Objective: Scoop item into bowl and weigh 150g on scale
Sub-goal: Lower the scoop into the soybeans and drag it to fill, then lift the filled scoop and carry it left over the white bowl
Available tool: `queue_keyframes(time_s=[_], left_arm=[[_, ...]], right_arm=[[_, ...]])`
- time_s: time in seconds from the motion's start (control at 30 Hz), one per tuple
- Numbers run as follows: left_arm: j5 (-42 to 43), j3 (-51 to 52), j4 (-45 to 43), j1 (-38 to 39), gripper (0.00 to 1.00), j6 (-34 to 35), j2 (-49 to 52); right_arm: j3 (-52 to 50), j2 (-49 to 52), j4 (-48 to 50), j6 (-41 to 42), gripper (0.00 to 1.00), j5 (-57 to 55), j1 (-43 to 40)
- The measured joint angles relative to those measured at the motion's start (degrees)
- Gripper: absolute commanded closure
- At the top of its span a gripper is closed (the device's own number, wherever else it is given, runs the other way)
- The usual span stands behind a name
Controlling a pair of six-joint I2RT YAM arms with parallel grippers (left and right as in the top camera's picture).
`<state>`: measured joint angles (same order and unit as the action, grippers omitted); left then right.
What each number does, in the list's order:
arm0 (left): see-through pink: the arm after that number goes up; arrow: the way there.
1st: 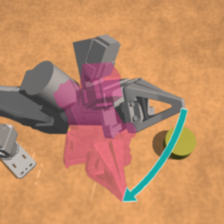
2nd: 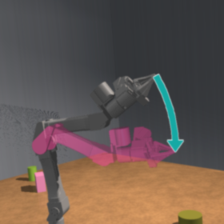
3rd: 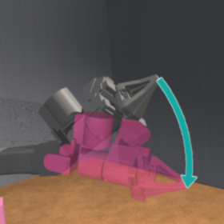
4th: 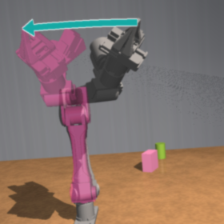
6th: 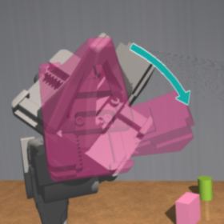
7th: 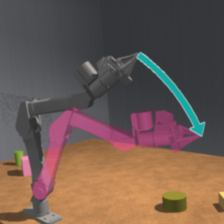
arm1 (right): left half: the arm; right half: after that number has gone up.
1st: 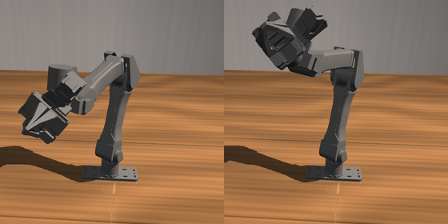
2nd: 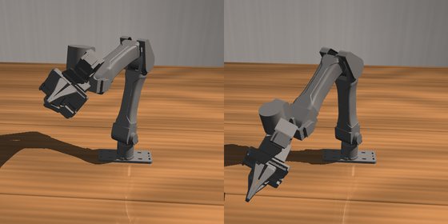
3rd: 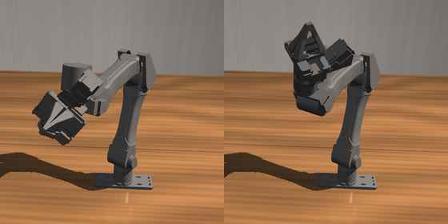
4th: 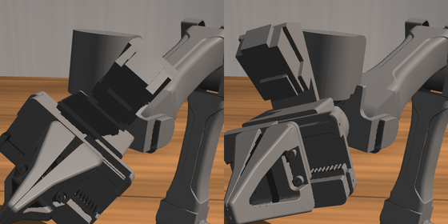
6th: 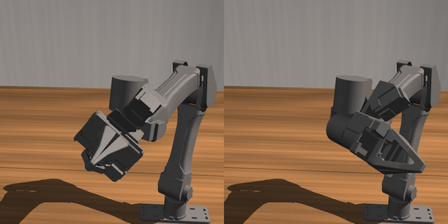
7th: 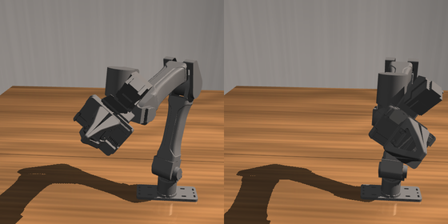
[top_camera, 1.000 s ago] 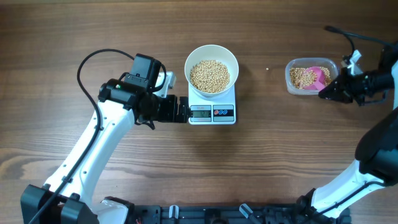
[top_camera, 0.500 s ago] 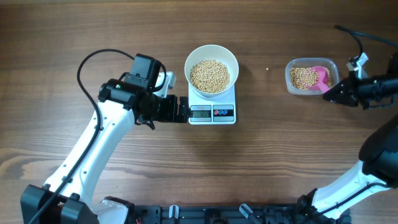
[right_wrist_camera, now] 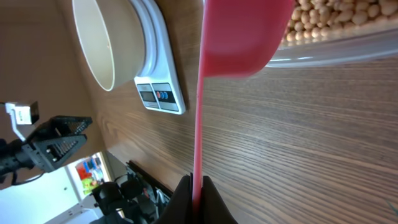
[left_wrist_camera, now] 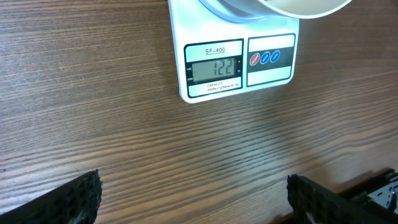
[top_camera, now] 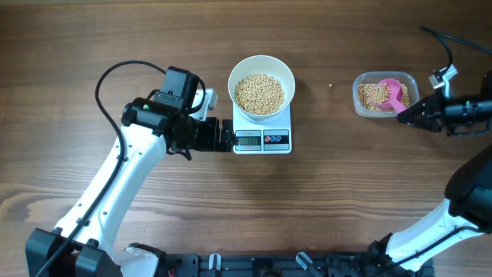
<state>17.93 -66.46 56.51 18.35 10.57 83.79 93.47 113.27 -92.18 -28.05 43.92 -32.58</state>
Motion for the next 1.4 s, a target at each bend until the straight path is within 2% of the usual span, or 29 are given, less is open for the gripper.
queue_keyframes(time_s=[0.5, 0.93, 1.4], left_arm=[[0.00, 0.00, 0.00, 0.00, 0.00, 0.00, 0.00], [0.00, 0.00, 0.00, 0.00, 0.00, 0.00, 0.00], [0.00, 0.00, 0.00, 0.00, 0.00, 0.00, 0.00]], right_arm=[[0.00, -1.11, 0.00, -0.35, 0.96, 3.32, 0.28], [0.00, -5.18, -0.13, -0.11, 0.96, 8.41, 5.29], [0.00, -5.29, -0.13, 1.18, 0.96, 15.26, 19.37]])
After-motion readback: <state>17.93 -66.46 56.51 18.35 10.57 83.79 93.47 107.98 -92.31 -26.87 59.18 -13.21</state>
